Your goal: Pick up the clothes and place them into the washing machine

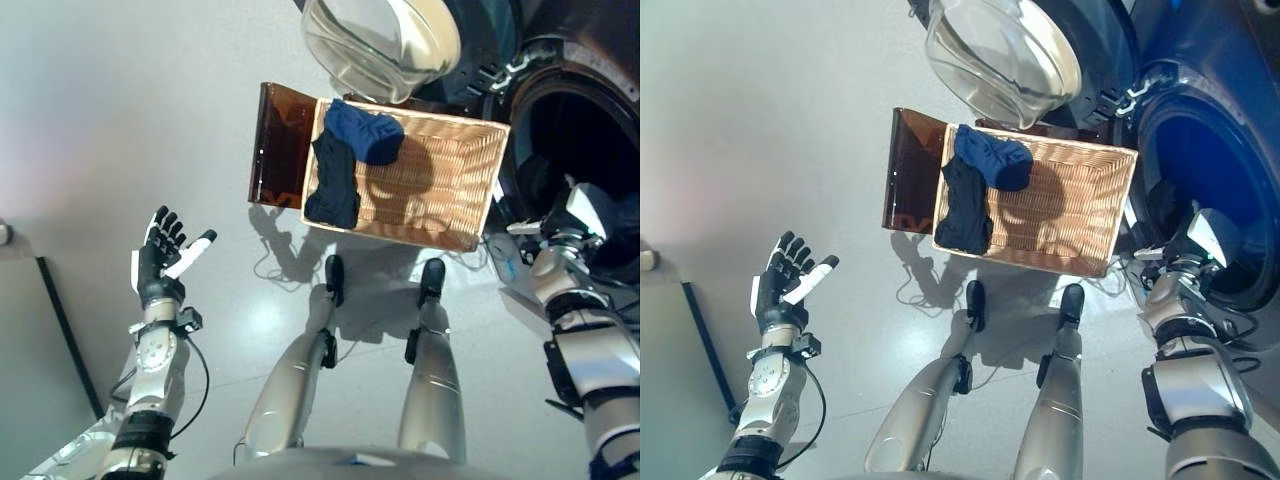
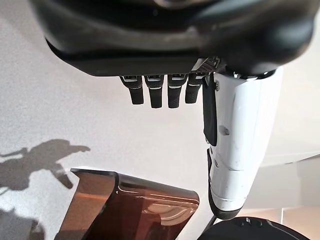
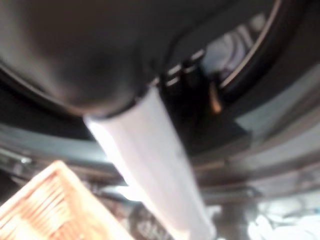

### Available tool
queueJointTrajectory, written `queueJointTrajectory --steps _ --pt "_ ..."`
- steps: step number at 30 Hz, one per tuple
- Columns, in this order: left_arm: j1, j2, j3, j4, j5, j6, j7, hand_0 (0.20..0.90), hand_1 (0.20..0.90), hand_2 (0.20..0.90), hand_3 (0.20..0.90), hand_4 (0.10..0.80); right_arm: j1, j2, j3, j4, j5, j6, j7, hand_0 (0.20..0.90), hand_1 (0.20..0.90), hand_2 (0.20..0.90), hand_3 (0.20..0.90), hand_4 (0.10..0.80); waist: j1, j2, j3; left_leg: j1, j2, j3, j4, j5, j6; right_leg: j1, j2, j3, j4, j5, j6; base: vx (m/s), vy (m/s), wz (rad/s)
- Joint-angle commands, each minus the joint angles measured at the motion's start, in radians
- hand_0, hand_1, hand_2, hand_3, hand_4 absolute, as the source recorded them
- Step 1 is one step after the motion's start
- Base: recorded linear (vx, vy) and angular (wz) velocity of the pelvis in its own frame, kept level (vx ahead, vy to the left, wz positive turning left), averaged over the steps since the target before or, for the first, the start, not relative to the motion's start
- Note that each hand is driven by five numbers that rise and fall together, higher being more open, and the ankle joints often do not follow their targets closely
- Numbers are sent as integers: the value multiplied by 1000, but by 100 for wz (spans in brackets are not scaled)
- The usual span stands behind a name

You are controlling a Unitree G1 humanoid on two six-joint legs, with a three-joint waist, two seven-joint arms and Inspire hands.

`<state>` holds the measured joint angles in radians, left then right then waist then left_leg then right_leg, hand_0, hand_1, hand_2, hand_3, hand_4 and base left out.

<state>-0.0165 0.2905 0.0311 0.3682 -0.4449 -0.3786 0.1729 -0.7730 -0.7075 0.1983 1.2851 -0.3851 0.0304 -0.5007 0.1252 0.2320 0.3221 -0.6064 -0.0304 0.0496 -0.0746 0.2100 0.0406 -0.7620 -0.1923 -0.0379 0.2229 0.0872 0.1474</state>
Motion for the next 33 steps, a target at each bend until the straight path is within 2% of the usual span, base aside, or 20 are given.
queueJointTrajectory --steps 1,6,7,8,9,24,33 --pt "55 60 46 -71 -27 -78 5 900 900 900 900 800 -41 -102 96 3 -1 6 -34 900 900 900 900 800 11 3 -77 -28 12 -21 6 -40 -117 -3 35 -20 -30 -26 -53 5 -22 7" --pt "50 67 42 -99 -27 -82 11 900 900 900 900 800 -75 -126 121 -4 4 4 -37 900 900 900 900 800 14 7 -68 -42 12 -34 -8 -25 -126 -35 34 -24 -3 -36 -54 -5 -29 10" --pt "49 67 39 -105 -27 -81 11 900 900 900 900 800 -84 -132 130 -1 2 5 -36 820 820 820 820 743 16 8 -65 -48 12 -36 -11 -22 -128 -44 35 -24 1 -38 -55 -20 -22 9" --pt "46 65 33 -110 -30 -83 11 900 900 900 900 800 -96 -140 144 14 -2 8 -34 428 428 428 428 463 17 10 -63 -56 13 -42 -13 -19 -131 -50 33 -27 4 -40 -55 -26 -28 13" --pt "45 70 32 -112 -34 -83 11 900 900 900 900 800 -116 -150 157 18 -5 12 -30 200 200 200 200 300 18 10 -59 -63 14 -46 -13 -16 -135 -59 34 -31 9 -43 -56 -27 -28 15" --pt "32 65 29 -118 -34 -76 20 900 900 900 900 800 -164 -217 195 65 -40 44 -20 200 200 200 200 300 12 17 -36 -101 11 -58 -13 -19 -147 -127 33 -24 80 -72 -64 1 -10 3" --pt "30 63 35 -129 -34 -76 18 900 900 900 900 800 -207 -300 304 91 -259 136 -4 200 200 200 200 300 2 31 -35 -97 10 -59 -13 -20 -155 -134 37 -17 102 -84 -66 5 -4 0"
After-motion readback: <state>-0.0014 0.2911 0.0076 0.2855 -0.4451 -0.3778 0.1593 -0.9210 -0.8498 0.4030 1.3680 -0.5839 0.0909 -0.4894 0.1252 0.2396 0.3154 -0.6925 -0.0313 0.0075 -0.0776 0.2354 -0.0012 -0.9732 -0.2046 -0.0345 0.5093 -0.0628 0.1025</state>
